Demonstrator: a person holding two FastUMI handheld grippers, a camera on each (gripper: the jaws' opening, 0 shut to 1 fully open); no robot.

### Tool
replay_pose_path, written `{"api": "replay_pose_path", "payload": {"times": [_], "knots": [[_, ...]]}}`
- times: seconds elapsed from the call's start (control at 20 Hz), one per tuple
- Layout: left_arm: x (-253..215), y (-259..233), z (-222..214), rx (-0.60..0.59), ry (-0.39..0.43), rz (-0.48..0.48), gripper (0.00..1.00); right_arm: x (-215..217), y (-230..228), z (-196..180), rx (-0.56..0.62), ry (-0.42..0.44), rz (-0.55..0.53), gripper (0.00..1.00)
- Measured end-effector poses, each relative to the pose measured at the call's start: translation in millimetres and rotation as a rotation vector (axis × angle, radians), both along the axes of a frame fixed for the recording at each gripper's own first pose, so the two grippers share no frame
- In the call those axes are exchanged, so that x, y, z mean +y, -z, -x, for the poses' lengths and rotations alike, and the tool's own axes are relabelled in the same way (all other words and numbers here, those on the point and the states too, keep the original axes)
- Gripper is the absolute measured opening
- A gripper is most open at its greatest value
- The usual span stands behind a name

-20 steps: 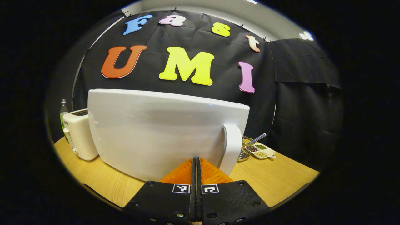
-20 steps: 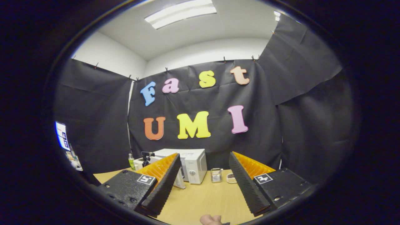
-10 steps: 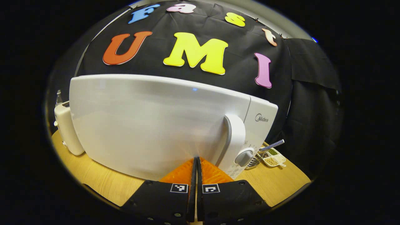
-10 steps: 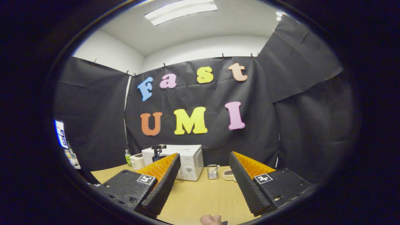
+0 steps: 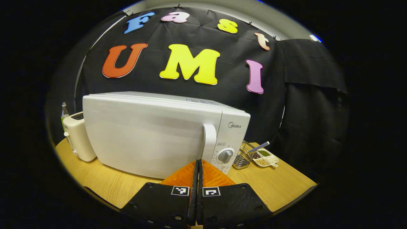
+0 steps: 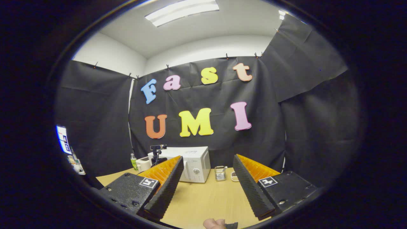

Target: Open the microwave oven with the left hand, put the food in, and close the microwave oven.

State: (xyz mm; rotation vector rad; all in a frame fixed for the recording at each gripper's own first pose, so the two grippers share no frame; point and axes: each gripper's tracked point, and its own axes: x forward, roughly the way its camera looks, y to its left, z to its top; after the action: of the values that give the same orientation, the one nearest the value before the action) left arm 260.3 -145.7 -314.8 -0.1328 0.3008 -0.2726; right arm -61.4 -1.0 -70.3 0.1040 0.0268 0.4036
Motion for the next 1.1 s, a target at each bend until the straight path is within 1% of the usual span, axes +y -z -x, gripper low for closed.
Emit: {"api": "replay_pose_path", "payload": {"times": [0.1,0.2,0.25,0.3,0.35,0.4,0.45,0.55,0.6,0.65,0.7,0.75,0.9,1.0,1.1], "knots": [[7.6,-22.1,20.3,-0.032,-0.005,-0.009,0.01,5.6,2.5,3.3,0.006,-0.002,-0.002,0.99],[21.0,-46.5,44.6,-0.062,-0.034,-0.037,0.02,10.0,3.7,4.2,0.014,0.001,-0.004,0.99],[28.9,-59.7,53.9,-0.081,-0.054,-0.054,0.16,11.4,4.7,4.5,0.020,0.006,-0.004,0.99],[31.2,-70.0,65.3,-0.095,-0.063,-0.068,0.48,12.2,5.5,4.1,0.026,0.009,-0.006,0.99],[38.2,-83.0,81.2,-0.098,-0.071,-0.075,0.71,14.0,5.3,3.6,0.030,0.012,-0.006,0.89],[42.3,-89.0,88.8,-0.107,-0.098,-0.079,0.94,15.0,5.0,3.2,0.031,0.019,-0.004,0.89],[47.9,-96.7,101.1,-0.106,-0.116,-0.087,0.93,15.5,3.5,3.4,0.030,0.024,-0.007,0.99],[55.5,-112.6,127.8,-0.104,-0.140,-0.092,0.93,16.9,2.9,3.9,0.032,0.037,-0.012,1.00],[54.4,-120.1,140.5,-0.103,-0.134,-0.087,0.93,18.2,2.7,4.2,0.033,0.039,-0.014,0.89],[54.6,-129.7,153.6,-0.112,-0.130,-0.079,0.93,18.8,2.6,3.7,0.035,0.043,-0.017,0.89],[56.1,-139.1,165.7,-0.124,-0.132,-0.074,0.93,18.3,3.4,3.0,0.039,0.049,-0.021,1.00],[58.7,-148.4,176.5,-0.134,-0.140,-0.077,0.93,17.6,3.2,1.8,0.040,0.058,-0.023,1.00],[76.7,-169.0,209.9,-0.152,-0.202,-0.136,0.93,14.8,-3.0,1.5,0.028,0.100,0.000,1.00],[81.6,-182.6,234.2,-0.171,-0.221,-0.177,0.93,9.5,-7.8,1.8,0.012,0.134,0.032,1.00],[78.8,-191.4,256.1,-0.184,-0.215,-0.183,0.93,10.1,-15.3,5.2,-0.005,0.149,0.043,1.00]]}}
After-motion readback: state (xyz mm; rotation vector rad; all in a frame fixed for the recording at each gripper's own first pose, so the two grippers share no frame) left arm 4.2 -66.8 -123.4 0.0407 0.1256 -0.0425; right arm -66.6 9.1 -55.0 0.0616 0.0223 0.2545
